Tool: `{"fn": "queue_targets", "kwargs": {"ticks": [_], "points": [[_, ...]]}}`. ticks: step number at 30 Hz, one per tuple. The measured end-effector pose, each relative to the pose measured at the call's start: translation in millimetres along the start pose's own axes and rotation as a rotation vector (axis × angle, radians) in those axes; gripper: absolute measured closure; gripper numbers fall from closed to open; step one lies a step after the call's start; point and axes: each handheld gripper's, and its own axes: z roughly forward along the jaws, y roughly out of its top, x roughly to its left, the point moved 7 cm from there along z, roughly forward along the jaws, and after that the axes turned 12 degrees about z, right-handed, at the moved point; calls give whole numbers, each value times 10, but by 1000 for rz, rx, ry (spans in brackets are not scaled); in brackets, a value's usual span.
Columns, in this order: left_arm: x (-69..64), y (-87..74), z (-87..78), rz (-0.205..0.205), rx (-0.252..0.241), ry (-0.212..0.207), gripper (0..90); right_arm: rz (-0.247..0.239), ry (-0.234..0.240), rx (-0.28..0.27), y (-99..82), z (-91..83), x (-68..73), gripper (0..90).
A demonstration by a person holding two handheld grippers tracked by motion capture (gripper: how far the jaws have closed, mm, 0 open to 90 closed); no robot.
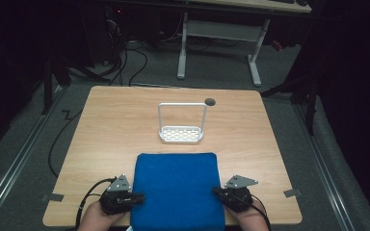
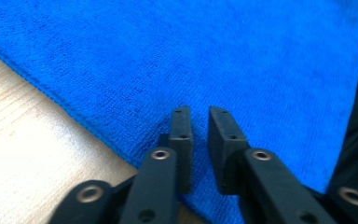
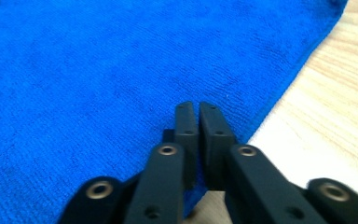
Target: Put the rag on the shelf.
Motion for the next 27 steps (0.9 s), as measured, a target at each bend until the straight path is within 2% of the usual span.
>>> {"fn": "queue_targets", "kwargs": {"ticks": [1,2,3,4,5,6,7,8,9,10,11,12,13,14,15,16,17,18,19,20,21,22,23,24,26,27], "points": [[69,6,-23,-7,-17,46,717,-4,1,-21,25,-3,-4,816],[69,6,-23,-7,-17,46,703,-4,1,-21,25,-3,-4,816],[172,1,-62,-39,-43,96,680,16,18,-43,57,-15,-16,798],[172,1,-62,-39,-43,96,660,16,18,-43,57,-15,-16,798],[246,-14,-93,-78,-63,126,652,32,23,-53,75,-17,-39,785],[246,-14,-93,-78,-63,126,638,32,23,-53,75,-17,-39,785],[291,-35,-105,-94,-68,154,613,35,30,-56,83,-14,-45,781],[291,-35,-105,-94,-68,154,588,35,30,-56,83,-14,-45,781],[327,-56,-105,-109,-67,187,568,40,30,-68,98,-21,-53,776],[327,-56,-105,-109,-67,187,552,40,30,-68,98,-21,-53,776],[361,-64,-108,-114,-67,217,521,44,29,-77,108,-27,-61,771],[361,-64,-108,-114,-67,217,504,44,29,-77,108,-27,-61,771],[412,-50,-115,-128,-69,249,484,55,33,-80,110,-27,-68,768],[412,-50,-115,-128,-69,249,471,55,33,-80,110,-27,-68,768],[492,-13,-109,-148,-79,274,453,59,40,-83,121,-34,-70,763],[492,-13,-109,-148,-79,274,440,59,40,-83,121,-34,-70,763],[600,41,-101,-166,-85,294,431,57,44,-87,133,-27,-71,756],[600,41,-101,-166,-85,294,426,57,44,-87,133,-27,-71,756],[716,94,-89,-176,-80,305,420,59,44,-85,134,-26,-66,749],[716,94,-89,-176,-80,305,417,59,44,-85,134,-26,-66,749],[834,161,-69,-193,-77,314,405,56,41,-89,134,-33,-58,743],[834,161,-69,-193,-77,314,402,56,41,-89,134,-33,-58,743],[945,229,-33,-203,-73,319,401,54,39,-92,133,-43,-45,740],[945,229,-33,-203,-73,319,398,54,39,-92,133,-43,-45,740],[1052,286,24,-199,-60,335,396,50,38,-92,138,-36,-49,738],[1115,309,71,-214,-53,329,401,53,41,-91,141,-31,-51,736]]}}
